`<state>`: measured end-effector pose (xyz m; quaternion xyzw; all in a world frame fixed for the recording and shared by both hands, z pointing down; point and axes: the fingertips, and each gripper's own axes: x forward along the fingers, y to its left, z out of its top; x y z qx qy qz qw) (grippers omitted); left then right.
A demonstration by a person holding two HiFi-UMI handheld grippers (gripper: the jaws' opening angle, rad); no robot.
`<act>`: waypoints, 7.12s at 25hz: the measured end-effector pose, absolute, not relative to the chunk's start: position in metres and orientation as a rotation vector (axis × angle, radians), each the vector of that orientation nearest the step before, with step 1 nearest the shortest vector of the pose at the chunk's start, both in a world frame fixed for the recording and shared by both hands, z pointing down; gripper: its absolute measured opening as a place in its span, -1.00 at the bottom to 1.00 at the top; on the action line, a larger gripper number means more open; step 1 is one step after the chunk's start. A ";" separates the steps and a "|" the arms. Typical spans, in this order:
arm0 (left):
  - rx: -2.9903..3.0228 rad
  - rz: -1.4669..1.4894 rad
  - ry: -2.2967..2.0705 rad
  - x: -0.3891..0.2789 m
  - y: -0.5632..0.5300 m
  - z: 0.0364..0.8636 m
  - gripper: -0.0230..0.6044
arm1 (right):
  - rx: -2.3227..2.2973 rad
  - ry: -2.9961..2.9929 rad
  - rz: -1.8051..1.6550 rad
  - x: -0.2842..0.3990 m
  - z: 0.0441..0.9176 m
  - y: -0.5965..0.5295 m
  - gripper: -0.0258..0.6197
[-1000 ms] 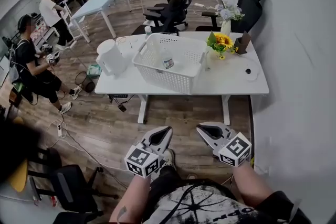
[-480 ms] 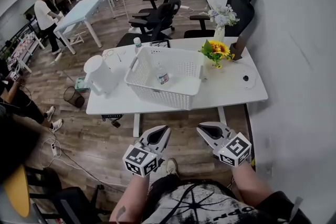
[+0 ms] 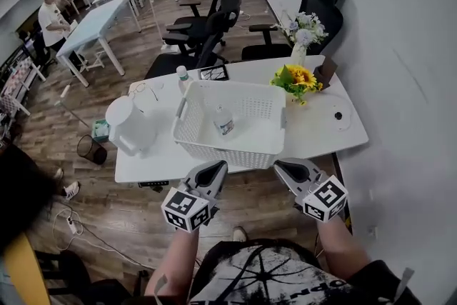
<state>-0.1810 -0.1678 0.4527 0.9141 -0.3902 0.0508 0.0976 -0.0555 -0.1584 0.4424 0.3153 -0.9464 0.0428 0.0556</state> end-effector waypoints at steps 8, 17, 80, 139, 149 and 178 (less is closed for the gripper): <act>2.764 0.164 -1.085 -0.205 -0.209 0.449 -0.89 | 1.076 -2.861 0.088 -0.070 0.432 -0.202 -0.85; 2.775 0.161 -1.073 -0.212 -0.233 0.447 -0.89 | 1.074 -2.863 0.061 -0.078 0.425 -0.222 -0.85; 2.414 1.125 -0.888 -0.187 -0.391 0.540 -0.46 | 0.738 -2.984 0.202 -0.040 0.447 -0.307 -0.85; 3.009 0.277 -0.689 -0.048 -0.322 0.291 -0.48 | 1.356 -2.752 0.027 0.034 0.401 -0.188 -0.85; 2.998 0.240 -0.646 0.036 -0.323 0.299 -0.48 | 1.394 -2.717 0.060 0.110 0.404 -0.191 -0.85; 2.949 0.297 -0.659 0.187 -0.337 0.464 -0.48 | 1.395 -2.590 0.308 0.243 0.484 -0.196 -0.85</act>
